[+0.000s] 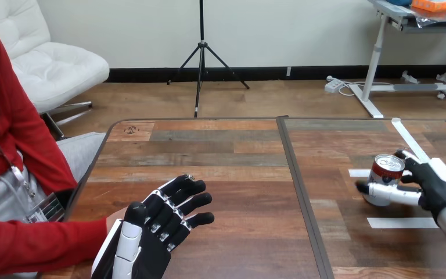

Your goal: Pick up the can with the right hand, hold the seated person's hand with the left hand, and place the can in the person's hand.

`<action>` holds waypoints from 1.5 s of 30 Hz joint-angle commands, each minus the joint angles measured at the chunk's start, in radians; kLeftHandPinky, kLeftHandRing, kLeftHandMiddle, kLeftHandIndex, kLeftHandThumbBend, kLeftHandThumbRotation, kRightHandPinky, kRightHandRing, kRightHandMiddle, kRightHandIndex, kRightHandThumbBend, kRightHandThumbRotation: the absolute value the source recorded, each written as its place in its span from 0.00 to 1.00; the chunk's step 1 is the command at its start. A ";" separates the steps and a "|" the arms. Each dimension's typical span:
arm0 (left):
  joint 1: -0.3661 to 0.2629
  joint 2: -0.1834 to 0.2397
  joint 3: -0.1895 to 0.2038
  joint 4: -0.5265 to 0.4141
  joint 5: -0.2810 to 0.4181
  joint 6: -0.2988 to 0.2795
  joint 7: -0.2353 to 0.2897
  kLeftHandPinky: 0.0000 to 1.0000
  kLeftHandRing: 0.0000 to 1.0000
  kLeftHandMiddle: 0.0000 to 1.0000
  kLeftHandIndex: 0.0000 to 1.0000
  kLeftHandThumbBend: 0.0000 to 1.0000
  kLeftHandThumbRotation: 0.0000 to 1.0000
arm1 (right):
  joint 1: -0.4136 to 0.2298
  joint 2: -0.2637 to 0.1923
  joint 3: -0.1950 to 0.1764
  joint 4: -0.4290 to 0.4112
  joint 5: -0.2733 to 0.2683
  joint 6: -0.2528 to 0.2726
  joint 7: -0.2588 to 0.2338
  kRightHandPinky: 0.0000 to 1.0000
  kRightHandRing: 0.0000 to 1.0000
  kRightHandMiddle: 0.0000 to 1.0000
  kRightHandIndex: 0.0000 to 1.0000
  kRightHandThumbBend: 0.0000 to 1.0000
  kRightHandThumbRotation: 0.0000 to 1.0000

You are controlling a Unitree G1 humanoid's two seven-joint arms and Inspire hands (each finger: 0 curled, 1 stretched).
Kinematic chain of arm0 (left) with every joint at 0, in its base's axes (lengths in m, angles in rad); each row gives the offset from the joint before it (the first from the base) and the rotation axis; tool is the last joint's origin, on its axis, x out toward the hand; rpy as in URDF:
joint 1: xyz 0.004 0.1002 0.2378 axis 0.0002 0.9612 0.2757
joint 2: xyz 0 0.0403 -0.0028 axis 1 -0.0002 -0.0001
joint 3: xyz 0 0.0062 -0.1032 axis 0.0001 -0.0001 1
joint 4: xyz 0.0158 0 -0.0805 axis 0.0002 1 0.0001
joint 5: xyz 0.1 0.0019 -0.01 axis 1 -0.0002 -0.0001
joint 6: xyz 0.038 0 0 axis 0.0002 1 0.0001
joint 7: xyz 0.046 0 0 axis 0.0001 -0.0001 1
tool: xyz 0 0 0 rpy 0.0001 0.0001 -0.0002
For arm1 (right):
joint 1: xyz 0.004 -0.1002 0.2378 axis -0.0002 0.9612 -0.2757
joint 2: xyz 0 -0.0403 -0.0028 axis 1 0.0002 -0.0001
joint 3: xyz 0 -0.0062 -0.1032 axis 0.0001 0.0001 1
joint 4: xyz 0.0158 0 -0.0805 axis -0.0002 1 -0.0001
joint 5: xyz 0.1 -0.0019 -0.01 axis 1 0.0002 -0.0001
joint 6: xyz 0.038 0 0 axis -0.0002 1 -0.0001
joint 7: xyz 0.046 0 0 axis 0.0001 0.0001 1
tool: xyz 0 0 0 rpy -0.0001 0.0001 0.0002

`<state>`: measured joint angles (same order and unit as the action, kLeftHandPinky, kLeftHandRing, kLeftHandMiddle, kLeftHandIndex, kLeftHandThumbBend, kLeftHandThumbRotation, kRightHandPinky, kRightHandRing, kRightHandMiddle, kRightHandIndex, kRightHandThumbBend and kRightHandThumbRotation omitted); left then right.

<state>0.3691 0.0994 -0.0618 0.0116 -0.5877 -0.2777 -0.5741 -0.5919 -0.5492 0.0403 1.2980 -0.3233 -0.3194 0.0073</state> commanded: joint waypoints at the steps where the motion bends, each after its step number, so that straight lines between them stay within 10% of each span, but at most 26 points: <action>1: -0.055 -0.055 0.015 -0.007 -0.019 0.000 -0.011 0.70 0.79 0.78 0.73 0.95 0.75 | -0.103 0.019 0.023 -0.007 -0.015 -0.002 -0.026 0.76 0.88 0.93 0.95 1.00 0.47; 45: -0.049 -0.068 0.020 0.004 -0.037 -0.023 -0.018 0.64 0.75 0.76 0.69 0.94 0.71 | -0.100 0.062 0.059 -0.005 -0.036 -0.002 -0.161 0.64 0.72 0.75 0.74 1.00 0.27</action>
<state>0.3691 0.0981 -0.0600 0.0145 -0.6181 -0.2790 -0.5866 -0.6181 -0.5034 0.1058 1.3016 -0.3691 -0.2929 -0.1202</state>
